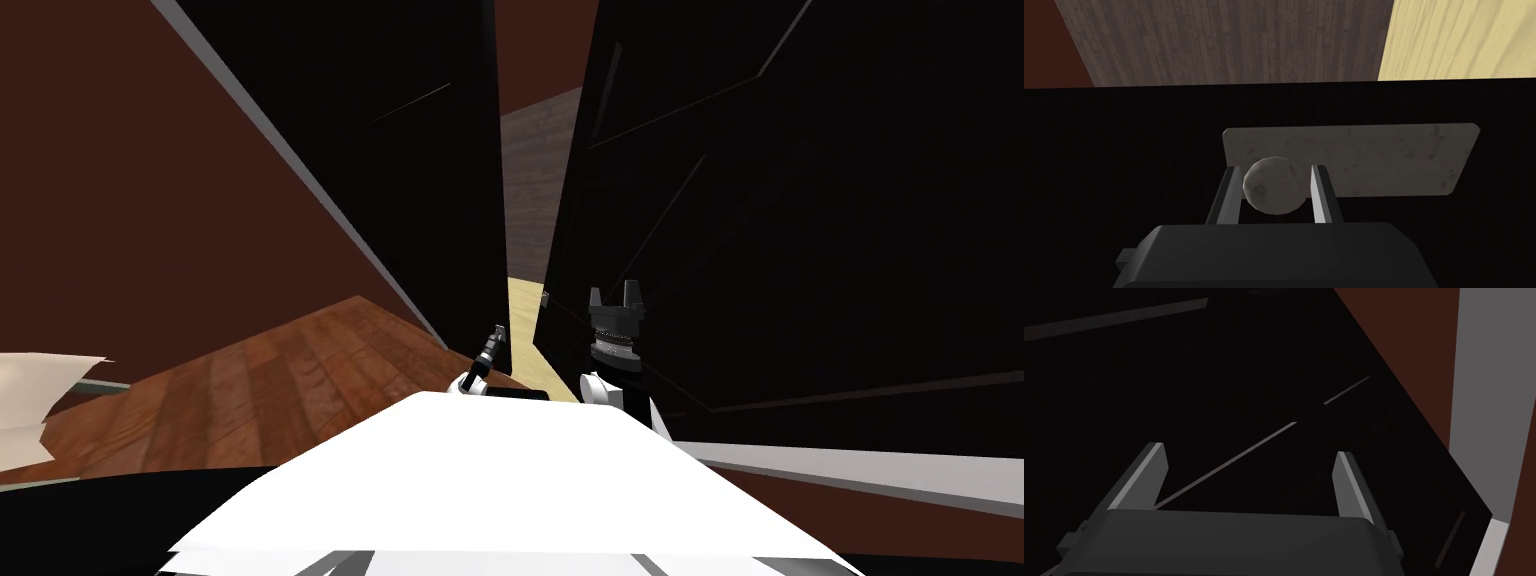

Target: Push the door open

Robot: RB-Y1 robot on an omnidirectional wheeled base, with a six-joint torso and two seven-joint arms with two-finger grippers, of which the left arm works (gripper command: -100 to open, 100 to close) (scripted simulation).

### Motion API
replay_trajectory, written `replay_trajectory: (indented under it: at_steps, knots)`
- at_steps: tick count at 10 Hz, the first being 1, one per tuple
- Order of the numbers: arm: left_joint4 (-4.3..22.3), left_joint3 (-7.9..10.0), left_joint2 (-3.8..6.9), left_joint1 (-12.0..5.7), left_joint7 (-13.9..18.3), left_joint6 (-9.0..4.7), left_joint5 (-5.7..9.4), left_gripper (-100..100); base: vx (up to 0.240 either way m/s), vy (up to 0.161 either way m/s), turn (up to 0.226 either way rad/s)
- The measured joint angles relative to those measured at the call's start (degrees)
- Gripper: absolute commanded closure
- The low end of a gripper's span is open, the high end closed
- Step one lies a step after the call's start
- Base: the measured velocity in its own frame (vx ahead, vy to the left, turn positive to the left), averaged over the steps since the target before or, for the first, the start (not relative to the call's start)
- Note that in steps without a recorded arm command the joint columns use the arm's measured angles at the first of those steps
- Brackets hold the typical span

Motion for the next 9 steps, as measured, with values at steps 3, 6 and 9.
replay_trajectory:
  at_steps: [3, 6, 9]
  knots:
    - [0.1, -0.06, 0.00, 0.12, 0.0, 0.09, -0.02, 100, -0.006, 0.002, 0.002]
    - [-0.4, 1.50, 0.24, 0.87, -1.0, 0.19, 1.17, 100, 0.018, 0.026, -0.231]
    - [0.8, 3.56, -0.67, 0.19, -2.9, -0.61, 2.65, 100, 0.025, 0.029, -0.148]
